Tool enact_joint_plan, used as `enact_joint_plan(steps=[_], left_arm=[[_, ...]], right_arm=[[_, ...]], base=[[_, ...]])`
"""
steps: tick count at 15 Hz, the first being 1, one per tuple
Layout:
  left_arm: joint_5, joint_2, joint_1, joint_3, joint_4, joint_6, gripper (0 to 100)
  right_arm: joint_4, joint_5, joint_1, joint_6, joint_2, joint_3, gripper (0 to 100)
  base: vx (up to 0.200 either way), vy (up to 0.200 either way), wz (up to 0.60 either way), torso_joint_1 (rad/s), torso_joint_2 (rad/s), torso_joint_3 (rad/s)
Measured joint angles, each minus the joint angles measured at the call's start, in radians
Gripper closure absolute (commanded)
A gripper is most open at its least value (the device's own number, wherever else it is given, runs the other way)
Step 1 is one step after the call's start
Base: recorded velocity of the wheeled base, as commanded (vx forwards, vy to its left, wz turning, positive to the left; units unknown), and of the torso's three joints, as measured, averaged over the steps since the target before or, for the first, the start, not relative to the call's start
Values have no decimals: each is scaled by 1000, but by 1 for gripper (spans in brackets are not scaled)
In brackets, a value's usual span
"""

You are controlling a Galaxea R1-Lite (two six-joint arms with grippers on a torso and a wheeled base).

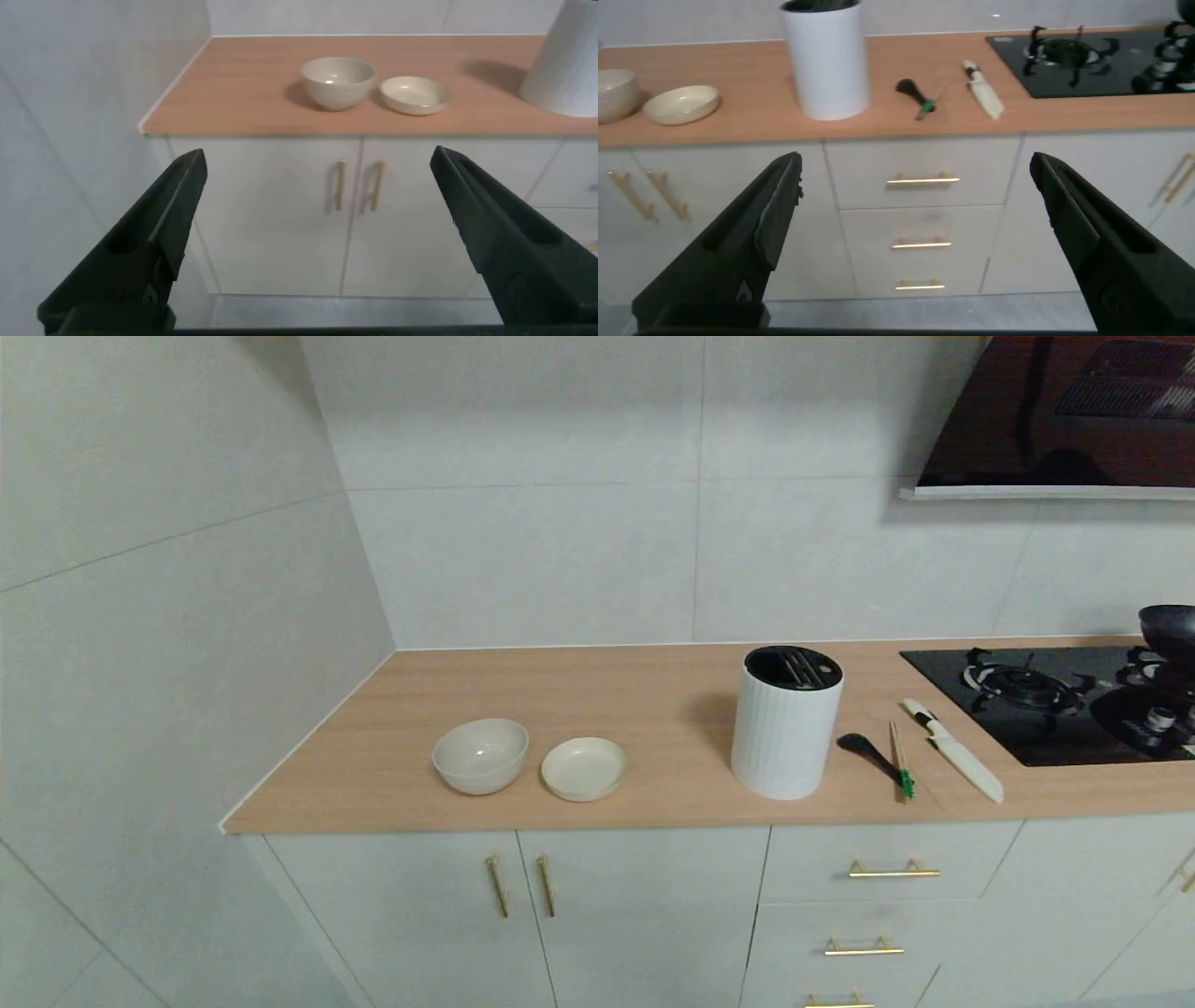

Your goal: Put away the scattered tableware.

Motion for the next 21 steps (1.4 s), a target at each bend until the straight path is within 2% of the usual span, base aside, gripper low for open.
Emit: enact_joint_plan(steps=[13, 21], left_arm=[[0, 0, 1, 0, 0, 0, 0], [0, 0, 0, 0, 1, 0, 0]], right_arm=[[0, 0, 0, 0, 0, 0, 0], [0, -1, -1, 0, 0, 0, 0]], base=[[0, 200, 0, 2, -1, 2], [0, 0, 0, 0, 0, 0]])
